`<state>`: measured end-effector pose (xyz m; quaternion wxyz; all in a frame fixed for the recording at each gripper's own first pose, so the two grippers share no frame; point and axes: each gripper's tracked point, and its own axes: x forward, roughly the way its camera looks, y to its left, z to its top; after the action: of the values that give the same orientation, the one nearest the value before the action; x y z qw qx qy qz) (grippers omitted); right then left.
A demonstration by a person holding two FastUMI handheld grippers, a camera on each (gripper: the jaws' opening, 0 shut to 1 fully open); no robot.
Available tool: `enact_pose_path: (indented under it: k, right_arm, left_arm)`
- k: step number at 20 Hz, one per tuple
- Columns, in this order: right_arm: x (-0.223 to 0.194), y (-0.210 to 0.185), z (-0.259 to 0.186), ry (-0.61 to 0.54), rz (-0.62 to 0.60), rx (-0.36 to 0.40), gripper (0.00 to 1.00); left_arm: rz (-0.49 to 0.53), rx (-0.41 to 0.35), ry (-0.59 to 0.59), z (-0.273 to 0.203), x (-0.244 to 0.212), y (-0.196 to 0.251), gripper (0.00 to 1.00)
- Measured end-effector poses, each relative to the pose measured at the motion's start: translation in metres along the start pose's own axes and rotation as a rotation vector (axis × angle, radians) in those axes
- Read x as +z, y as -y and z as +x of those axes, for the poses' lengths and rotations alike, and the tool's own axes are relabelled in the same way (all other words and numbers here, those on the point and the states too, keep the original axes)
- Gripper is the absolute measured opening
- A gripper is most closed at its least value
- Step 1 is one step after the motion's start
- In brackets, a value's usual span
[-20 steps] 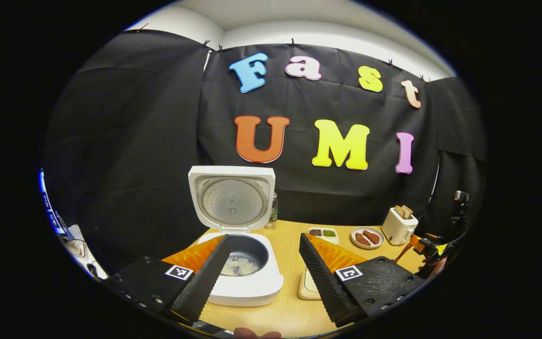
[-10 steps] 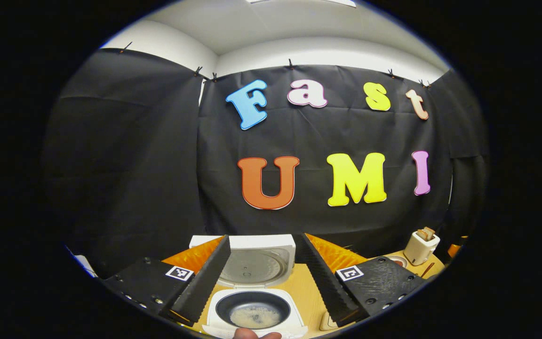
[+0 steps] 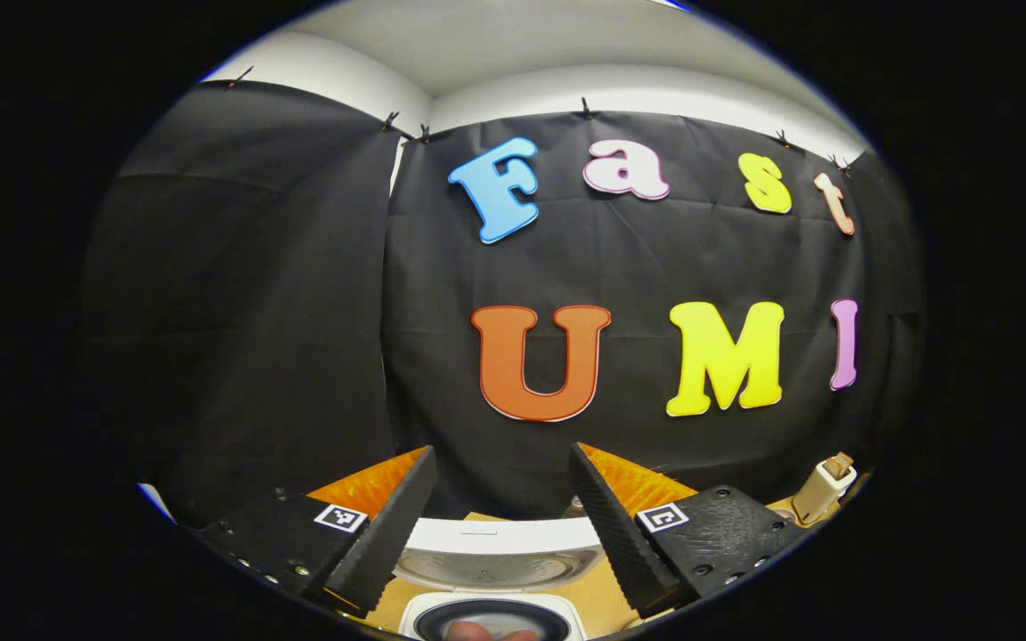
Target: Close the left gripper, press the button to open the rice cooker; take a wooden spoon from the chopstick holder with the right hand, scoop a spoonful of rice and pour it into the rice cooker, then put the wooden spoon back into the chopstick holder.
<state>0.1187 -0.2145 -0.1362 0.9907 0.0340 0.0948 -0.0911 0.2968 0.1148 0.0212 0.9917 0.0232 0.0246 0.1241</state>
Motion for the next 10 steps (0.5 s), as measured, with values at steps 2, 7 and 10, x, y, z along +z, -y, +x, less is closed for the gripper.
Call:
enact_pose_path:
  k: [2,7,10]
  right_arm:
    - [-0.001,0.008,-0.007,-0.013,0.002,-0.03,0.98]
    - [-0.008,0.018,-0.028,-0.04,0.002,-0.089,0.96]
    - [-0.009,0.015,-0.04,-0.047,0.002,-0.105,0.96]
  left_arm:
    - [0.003,0.0,-0.084,0.018,-0.026,-0.006,0.95]
    - [0.044,-0.008,-0.182,0.04,-0.059,-0.011,0.94]
    - [0.038,-0.022,-0.266,0.051,-0.077,-0.014,0.94]
